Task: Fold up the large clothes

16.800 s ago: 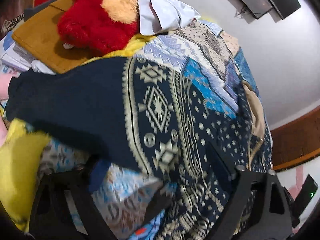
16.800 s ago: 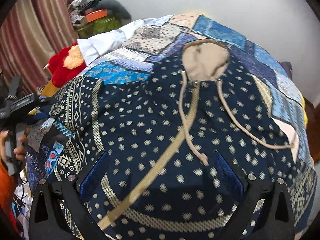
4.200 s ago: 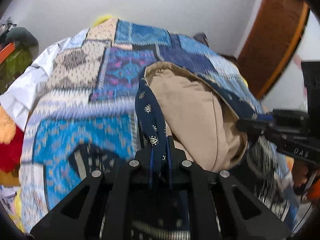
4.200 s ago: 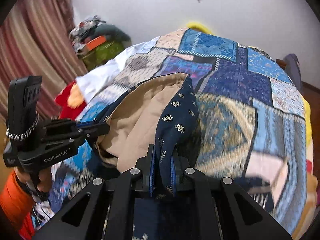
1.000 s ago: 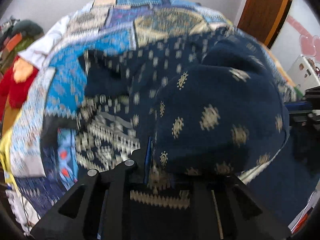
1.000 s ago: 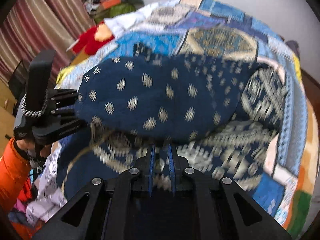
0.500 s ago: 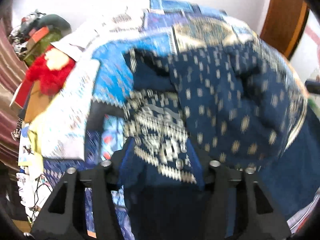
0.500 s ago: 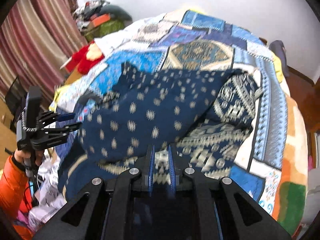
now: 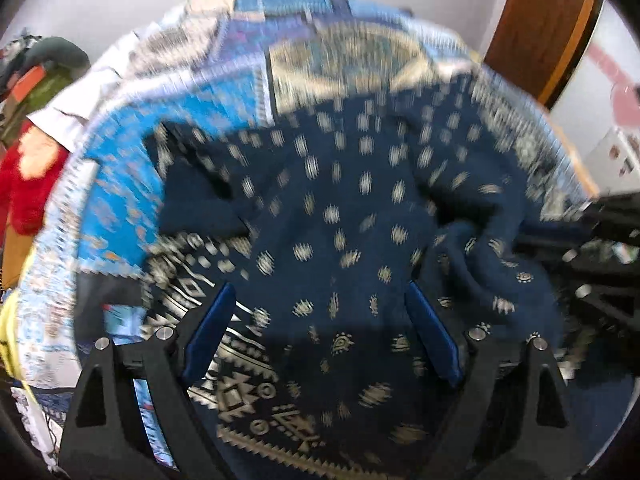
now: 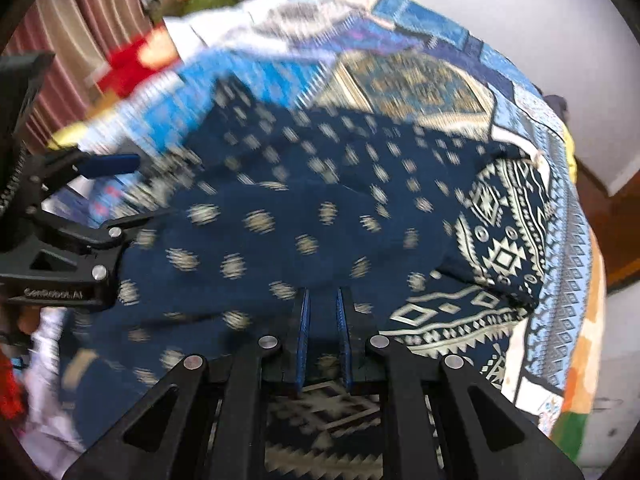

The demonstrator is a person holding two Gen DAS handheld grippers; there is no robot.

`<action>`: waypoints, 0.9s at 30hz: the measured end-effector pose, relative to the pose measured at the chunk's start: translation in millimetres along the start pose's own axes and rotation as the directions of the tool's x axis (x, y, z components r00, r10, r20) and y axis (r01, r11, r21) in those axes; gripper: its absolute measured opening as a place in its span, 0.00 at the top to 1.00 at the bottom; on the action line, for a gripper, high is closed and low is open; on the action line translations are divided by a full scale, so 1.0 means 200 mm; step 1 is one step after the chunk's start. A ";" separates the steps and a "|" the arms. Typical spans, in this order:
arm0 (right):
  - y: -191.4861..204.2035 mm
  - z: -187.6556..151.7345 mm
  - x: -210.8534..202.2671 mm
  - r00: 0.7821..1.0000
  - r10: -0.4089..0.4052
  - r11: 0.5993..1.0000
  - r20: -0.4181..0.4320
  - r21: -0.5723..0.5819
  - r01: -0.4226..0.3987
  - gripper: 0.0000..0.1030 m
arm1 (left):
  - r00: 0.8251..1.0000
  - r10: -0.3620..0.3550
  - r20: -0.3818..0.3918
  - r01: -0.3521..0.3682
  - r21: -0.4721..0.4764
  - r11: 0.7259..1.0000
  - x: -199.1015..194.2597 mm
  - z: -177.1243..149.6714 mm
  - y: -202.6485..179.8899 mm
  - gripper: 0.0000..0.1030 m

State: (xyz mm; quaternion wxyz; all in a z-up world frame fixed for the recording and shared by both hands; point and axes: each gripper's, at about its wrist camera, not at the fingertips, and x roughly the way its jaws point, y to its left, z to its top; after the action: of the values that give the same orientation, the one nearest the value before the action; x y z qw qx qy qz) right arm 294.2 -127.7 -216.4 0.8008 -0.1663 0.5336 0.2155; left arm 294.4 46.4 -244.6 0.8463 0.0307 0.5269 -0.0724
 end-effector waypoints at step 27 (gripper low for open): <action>-0.34 -0.16 -0.01 0.975 -0.223 0.975 -0.022 -0.025 0.223 0.90 | 1.000 -0.001 0.007 0.001 -0.083 0.997 -0.06 -0.18 0.23 0.04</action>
State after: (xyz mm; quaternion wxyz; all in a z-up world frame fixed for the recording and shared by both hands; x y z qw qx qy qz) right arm 304.7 -201.9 -224.6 0.8112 -0.2367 0.5191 0.1282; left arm 263.7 96.8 -250.5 0.8486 -0.0052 0.5266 -0.0508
